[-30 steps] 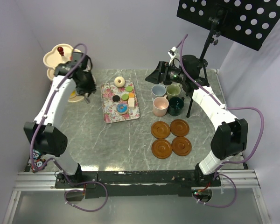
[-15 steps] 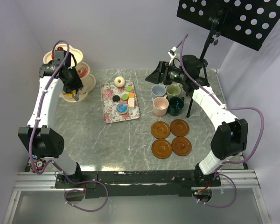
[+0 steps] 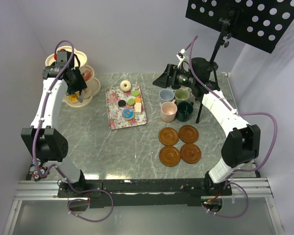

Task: Serve the afternoon tea
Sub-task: Place the desert on the desert table.

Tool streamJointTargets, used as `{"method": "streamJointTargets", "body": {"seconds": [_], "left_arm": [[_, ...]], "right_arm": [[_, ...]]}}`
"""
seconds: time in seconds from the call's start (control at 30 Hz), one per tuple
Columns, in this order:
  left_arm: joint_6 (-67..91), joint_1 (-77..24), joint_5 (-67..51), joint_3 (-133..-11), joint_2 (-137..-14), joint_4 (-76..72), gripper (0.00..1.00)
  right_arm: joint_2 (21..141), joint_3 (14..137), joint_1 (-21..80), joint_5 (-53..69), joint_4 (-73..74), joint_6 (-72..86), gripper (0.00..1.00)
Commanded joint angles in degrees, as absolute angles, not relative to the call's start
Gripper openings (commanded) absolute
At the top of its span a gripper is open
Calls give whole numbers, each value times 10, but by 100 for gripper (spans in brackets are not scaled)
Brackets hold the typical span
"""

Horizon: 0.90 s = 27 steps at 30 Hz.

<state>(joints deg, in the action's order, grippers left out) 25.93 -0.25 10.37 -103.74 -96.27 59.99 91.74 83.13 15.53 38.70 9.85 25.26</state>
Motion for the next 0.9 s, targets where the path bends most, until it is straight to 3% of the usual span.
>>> {"method": "streamJointTargets", "body": {"seconds": [0.0, 0.43, 0.6, 0.87], "left_arm": [[248, -2, 108, -1063, -966, 567, 56], [249, -2, 117, -1040, -958, 561, 65], [247, -2, 116, -1030, -946, 558, 58], [247, -2, 106, -965, -873, 534, 57]], "right_arm": [[911, 841, 150, 398, 77, 250, 84], [917, 845, 149, 404, 79, 250, 84], [918, 845, 149, 408, 80, 251, 84], [920, 844, 149, 413, 75, 258, 84]]}}
